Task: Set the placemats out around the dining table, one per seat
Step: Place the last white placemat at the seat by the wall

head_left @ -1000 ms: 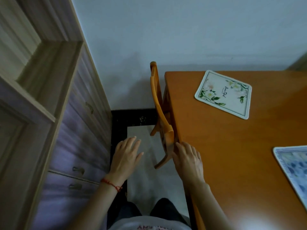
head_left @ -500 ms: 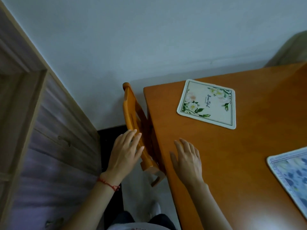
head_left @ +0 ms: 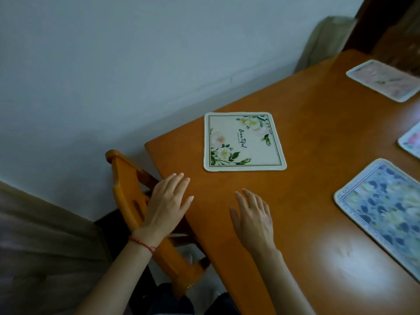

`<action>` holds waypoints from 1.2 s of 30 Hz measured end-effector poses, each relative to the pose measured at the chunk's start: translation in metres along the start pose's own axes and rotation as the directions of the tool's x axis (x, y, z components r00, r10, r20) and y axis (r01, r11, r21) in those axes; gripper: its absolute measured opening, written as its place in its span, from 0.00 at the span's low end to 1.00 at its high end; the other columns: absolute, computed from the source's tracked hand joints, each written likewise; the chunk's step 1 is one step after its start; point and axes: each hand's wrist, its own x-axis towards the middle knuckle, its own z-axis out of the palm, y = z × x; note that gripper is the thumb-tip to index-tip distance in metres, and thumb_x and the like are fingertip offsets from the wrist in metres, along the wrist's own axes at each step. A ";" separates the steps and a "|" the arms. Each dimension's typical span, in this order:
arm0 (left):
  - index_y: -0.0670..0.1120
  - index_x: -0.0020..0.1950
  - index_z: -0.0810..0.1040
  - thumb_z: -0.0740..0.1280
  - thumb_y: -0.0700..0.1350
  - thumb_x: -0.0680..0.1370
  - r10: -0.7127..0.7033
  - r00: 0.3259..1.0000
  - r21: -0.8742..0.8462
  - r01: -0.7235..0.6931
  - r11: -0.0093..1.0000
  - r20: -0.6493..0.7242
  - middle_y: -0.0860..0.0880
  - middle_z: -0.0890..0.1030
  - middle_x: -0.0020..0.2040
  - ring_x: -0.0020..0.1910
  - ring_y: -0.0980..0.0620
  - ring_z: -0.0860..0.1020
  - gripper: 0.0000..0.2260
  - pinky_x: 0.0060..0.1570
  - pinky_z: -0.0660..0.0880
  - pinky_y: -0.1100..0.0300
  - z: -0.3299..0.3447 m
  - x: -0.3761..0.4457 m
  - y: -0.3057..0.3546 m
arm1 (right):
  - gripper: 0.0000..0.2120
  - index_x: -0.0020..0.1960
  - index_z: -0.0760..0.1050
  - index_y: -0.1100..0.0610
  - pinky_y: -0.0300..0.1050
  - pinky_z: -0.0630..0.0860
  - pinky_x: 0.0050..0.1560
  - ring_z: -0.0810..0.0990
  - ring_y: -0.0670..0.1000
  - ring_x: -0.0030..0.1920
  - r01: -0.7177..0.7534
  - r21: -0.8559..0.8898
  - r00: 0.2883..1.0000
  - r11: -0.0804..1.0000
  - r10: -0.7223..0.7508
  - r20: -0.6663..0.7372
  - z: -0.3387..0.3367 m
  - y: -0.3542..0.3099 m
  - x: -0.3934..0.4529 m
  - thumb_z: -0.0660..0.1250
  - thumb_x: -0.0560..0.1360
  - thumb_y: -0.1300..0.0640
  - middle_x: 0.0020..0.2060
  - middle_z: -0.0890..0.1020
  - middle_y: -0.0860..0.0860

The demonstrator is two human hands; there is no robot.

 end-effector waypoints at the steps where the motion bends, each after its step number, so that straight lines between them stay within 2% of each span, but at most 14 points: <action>1: 0.41 0.60 0.76 0.54 0.54 0.75 0.027 1.000 -0.003 -0.027 1.000 0.010 0.41 0.79 0.59 0.59 0.42 0.77 0.23 0.56 0.74 0.48 0.002 0.013 -0.005 | 0.19 0.59 0.75 0.58 0.51 0.76 0.53 0.79 0.56 0.56 -0.022 -0.013 1.000 1.000 0.022 -0.002 0.002 -0.001 0.006 0.58 0.75 0.48 0.56 0.80 0.57; 2: 0.41 0.60 0.76 0.54 0.54 0.76 0.059 0.998 -0.011 -0.059 0.998 0.023 0.41 0.79 0.59 0.59 0.42 0.77 0.23 0.56 0.74 0.48 0.005 0.025 -0.010 | 0.20 0.59 0.75 0.58 0.51 0.76 0.53 0.79 0.57 0.56 -0.046 -0.020 0.999 0.999 0.046 -0.003 0.004 -0.002 0.012 0.56 0.74 0.48 0.55 0.80 0.57; 6: 0.41 0.60 0.76 0.54 0.54 0.75 0.170 0.984 -0.025 -0.169 0.985 0.046 0.41 0.79 0.59 0.59 0.42 0.77 0.23 0.56 0.74 0.48 0.013 0.069 -0.031 | 0.18 0.59 0.74 0.59 0.52 0.76 0.54 0.79 0.58 0.56 -0.173 -0.023 0.985 0.985 0.173 -0.007 0.013 -0.010 0.033 0.64 0.73 0.51 0.56 0.80 0.58; 10: 0.41 0.60 0.76 0.54 0.54 0.75 0.263 0.962 -0.042 -0.260 0.965 0.079 0.41 0.79 0.59 0.59 0.42 0.77 0.23 0.56 0.74 0.48 0.020 0.106 -0.047 | 0.19 0.60 0.74 0.59 0.52 0.76 0.54 0.78 0.58 0.57 -0.293 -0.016 0.956 0.956 0.293 -0.003 0.020 -0.020 0.053 0.61 0.73 0.50 0.57 0.79 0.58; 15: 0.39 0.60 0.76 0.69 0.47 0.74 0.362 0.929 -0.083 -0.356 0.931 0.073 0.39 0.78 0.60 0.60 0.40 0.76 0.18 0.58 0.72 0.46 0.032 0.142 -0.058 | 0.22 0.60 0.74 0.59 0.52 0.75 0.54 0.78 0.58 0.57 -0.389 0.004 0.921 0.921 0.389 -0.026 0.025 -0.029 0.069 0.53 0.75 0.48 0.56 0.79 0.58; 17: 0.39 0.60 0.76 0.71 0.45 0.72 0.394 0.916 -0.074 -0.389 0.918 0.076 0.38 0.79 0.59 0.59 0.39 0.76 0.19 0.57 0.72 0.45 0.033 0.153 -0.059 | 0.22 0.59 0.75 0.59 0.52 0.76 0.53 0.79 0.58 0.56 -0.413 -0.002 0.910 0.911 0.413 -0.038 0.026 -0.031 0.074 0.54 0.75 0.48 0.56 0.80 0.58; 22: 0.39 0.63 0.74 0.68 0.46 0.75 0.429 0.897 -0.100 -0.420 0.902 0.108 0.38 0.77 0.62 0.63 0.39 0.74 0.19 0.60 0.70 0.45 0.037 0.169 -0.055 | 0.22 0.58 0.75 0.60 0.51 0.77 0.52 0.79 0.58 0.55 -0.438 -0.009 0.897 0.899 0.437 -0.063 0.027 -0.025 0.079 0.52 0.74 0.48 0.55 0.80 0.58; 25: 0.39 0.62 0.74 0.67 0.47 0.75 0.453 0.888 -0.090 -0.446 0.891 0.082 0.38 0.77 0.61 0.62 0.39 0.74 0.18 0.61 0.70 0.45 0.038 0.174 -0.053 | 0.22 0.58 0.76 0.60 0.52 0.77 0.52 0.79 0.58 0.55 -0.436 0.005 0.898 0.900 0.435 -0.067 0.028 -0.020 0.082 0.53 0.75 0.48 0.54 0.80 0.58; 29: 0.40 0.61 0.75 0.59 0.52 0.76 0.476 0.876 -0.093 -0.469 0.879 0.083 0.39 0.78 0.60 0.61 0.40 0.74 0.21 0.60 0.70 0.46 0.038 0.186 -0.052 | 0.19 0.58 0.76 0.60 0.52 0.77 0.51 0.79 0.59 0.54 -0.456 0.009 0.888 0.890 0.455 -0.063 0.034 -0.016 0.087 0.58 0.74 0.50 0.54 0.80 0.59; 33: 0.39 0.61 0.74 0.61 0.50 0.76 0.510 0.855 -0.108 -0.501 0.859 0.096 0.38 0.77 0.60 0.62 0.40 0.74 0.19 0.60 0.70 0.46 0.051 0.211 -0.057 | 0.21 0.60 0.74 0.60 0.51 0.77 0.52 0.79 0.57 0.55 -0.517 0.020 0.855 0.856 0.517 -0.047 0.044 -0.017 0.095 0.55 0.75 0.48 0.55 0.80 0.58; 36: 0.38 0.59 0.76 0.62 0.50 0.73 0.574 0.812 -0.109 -0.565 0.818 0.102 0.37 0.79 0.57 0.58 0.39 0.77 0.20 0.56 0.73 0.45 0.064 0.240 -0.058 | 0.18 0.60 0.74 0.61 0.51 0.77 0.51 0.80 0.58 0.54 -0.571 -0.003 0.821 0.821 0.570 -0.039 0.056 -0.013 0.106 0.64 0.74 0.52 0.54 0.80 0.58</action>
